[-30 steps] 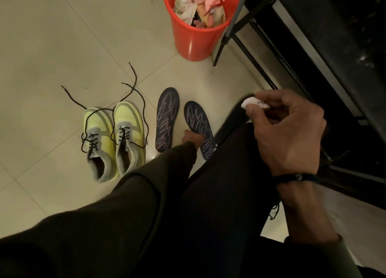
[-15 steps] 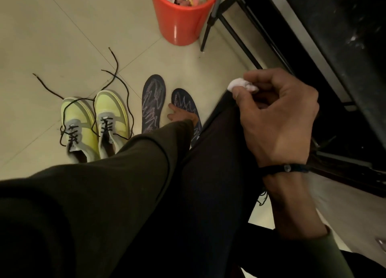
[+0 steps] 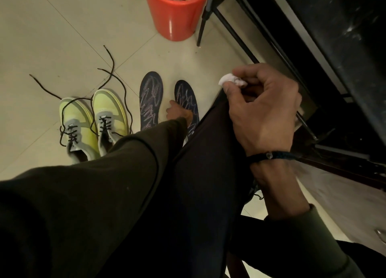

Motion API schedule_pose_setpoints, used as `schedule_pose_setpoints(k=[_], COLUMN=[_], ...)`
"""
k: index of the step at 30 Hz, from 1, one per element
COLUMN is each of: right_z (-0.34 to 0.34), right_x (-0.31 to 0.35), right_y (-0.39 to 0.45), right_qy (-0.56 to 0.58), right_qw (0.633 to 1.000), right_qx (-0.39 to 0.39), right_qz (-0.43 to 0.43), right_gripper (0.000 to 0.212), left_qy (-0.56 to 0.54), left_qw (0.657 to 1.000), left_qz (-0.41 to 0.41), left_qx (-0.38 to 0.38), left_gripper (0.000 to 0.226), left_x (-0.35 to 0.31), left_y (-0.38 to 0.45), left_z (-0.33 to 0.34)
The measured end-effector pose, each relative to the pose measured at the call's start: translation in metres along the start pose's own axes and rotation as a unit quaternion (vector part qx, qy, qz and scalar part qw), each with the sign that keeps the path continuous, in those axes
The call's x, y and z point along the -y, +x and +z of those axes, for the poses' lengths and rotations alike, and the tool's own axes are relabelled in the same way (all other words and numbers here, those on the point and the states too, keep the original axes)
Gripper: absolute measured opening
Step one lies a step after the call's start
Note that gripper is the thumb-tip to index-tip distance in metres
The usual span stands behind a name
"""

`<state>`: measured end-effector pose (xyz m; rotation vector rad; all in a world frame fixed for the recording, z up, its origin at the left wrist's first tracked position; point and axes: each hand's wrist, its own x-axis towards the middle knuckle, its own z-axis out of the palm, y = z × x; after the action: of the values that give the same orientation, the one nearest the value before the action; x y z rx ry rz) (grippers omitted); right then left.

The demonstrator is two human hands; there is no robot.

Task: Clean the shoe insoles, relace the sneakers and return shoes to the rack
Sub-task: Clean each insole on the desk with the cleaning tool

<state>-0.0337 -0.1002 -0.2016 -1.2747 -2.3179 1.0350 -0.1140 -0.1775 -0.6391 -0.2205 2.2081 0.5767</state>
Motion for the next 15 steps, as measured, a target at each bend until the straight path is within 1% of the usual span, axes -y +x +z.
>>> schedule_pose_setpoints(k=[2, 4, 6, 9, 12, 15], right_z=[0.003, 0.006, 0.007, 0.004, -0.006, -0.016], right_x=[-0.002, -0.006, -0.009, -0.011, -0.01, -0.01], right_y=[0.0, 0.002, 0.002, 0.001, -0.005, -0.013], right_qy=[0.007, 0.017, 0.022, 0.019, 0.033, 0.049], right_qw=[1.0, 1.0, 1.0, 1.0, 0.999, 0.998], right_qx=[-0.006, -0.008, -0.004, -0.003, -0.02, -0.039], right_qz=[0.0, -0.001, 0.001, -0.004, -0.007, 0.0], right_gripper=[0.013, 0.012, 0.013, 0.011, 0.011, 0.011], left_qy=[0.004, -0.004, -0.024, -0.052, -0.06, -0.013], left_qw=[0.999, 0.997, 0.994, 0.984, 0.96, 0.922], left_qz=[0.024, 0.055, 0.085, 0.162, 0.261, 0.371], left_qx=[0.042, 0.06, 0.06, 0.056, 0.083, 0.11], left_gripper=[0.057, 0.041, 0.037, 0.036, 0.028, 0.022], left_x=[-0.035, -0.048, -0.059, -0.075, -0.103, -0.143], left_y=[-0.063, -0.086, -0.096, -0.108, -0.125, -0.16], left_z=[-0.053, -0.076, -0.091, -0.121, -0.16, -0.207])
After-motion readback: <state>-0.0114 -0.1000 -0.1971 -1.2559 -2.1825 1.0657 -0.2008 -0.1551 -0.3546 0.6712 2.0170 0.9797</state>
